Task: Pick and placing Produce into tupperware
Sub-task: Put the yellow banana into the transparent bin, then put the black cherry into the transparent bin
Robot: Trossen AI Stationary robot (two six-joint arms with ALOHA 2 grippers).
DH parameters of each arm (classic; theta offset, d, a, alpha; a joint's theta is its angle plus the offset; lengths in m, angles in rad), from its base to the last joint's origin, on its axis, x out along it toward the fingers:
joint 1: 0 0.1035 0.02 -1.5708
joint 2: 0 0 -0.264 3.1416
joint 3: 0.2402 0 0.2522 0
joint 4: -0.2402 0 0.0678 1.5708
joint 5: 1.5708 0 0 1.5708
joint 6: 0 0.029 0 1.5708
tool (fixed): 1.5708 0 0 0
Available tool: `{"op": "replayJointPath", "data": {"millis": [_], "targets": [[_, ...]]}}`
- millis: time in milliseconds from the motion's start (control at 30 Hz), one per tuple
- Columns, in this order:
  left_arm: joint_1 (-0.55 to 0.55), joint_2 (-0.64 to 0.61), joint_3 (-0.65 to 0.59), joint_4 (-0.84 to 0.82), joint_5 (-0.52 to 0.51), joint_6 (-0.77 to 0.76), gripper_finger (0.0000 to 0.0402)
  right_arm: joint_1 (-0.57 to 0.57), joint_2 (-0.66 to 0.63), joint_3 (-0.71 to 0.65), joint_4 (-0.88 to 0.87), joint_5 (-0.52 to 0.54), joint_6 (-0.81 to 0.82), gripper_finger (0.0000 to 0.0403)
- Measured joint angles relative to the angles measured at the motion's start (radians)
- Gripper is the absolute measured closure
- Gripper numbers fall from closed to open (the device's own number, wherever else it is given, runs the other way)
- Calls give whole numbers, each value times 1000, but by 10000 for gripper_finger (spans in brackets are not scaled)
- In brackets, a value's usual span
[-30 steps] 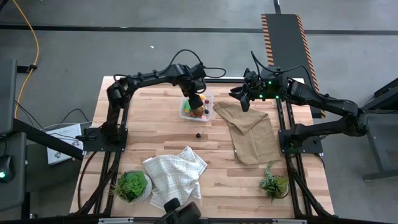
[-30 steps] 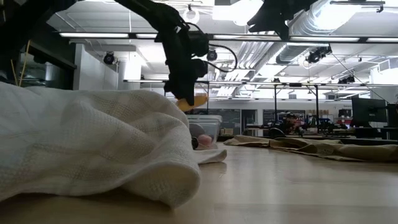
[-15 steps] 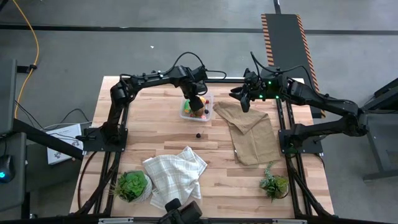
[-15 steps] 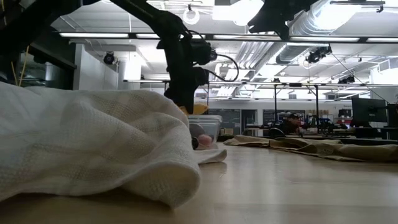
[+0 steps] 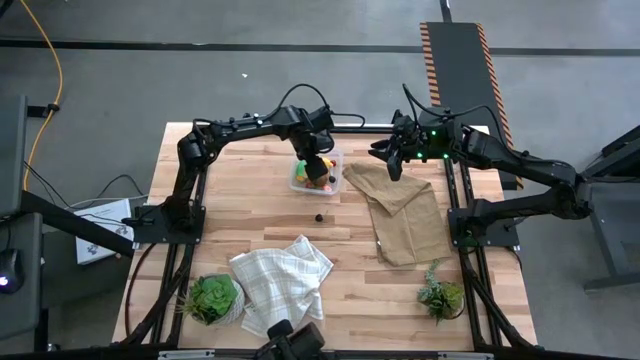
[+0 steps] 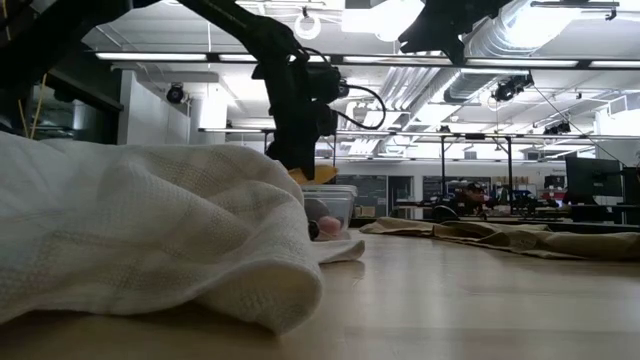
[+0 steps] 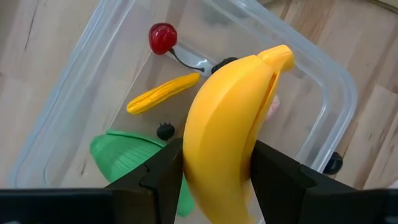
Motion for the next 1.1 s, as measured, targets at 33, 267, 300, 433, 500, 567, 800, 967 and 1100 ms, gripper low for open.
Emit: {"op": "replayJointPath", "data": {"millis": [33,267,300,433,500,567,800,967,1100], "targets": [[0,0,0,2,0,0,235,0,0,0,0,0,0,304],[0,0,0,4,-9,-10,171,0,0,0,0,0,0,304],[0,0,0,3,-8,-8,162,0,0,0,0,0,0,304],[0,-2,0,-2,24,-6,148,0,0,0,-1,0,0,304],[0,-8,0,-6,48,-6,152,0,0,0,-8,0,0,304],[1,-16,5,-30,72,-3,160,0,0,0,-18,0,0,304],[-7,-63,55,-190,105,47,205,0,0,0,-58,0,0,304],[-22,-142,55,-221,121,59,233,1,0,0,-62,0,14,304],[-35,-211,55,-223,118,57,250,1,0,0,-65,0,18,304]]}}
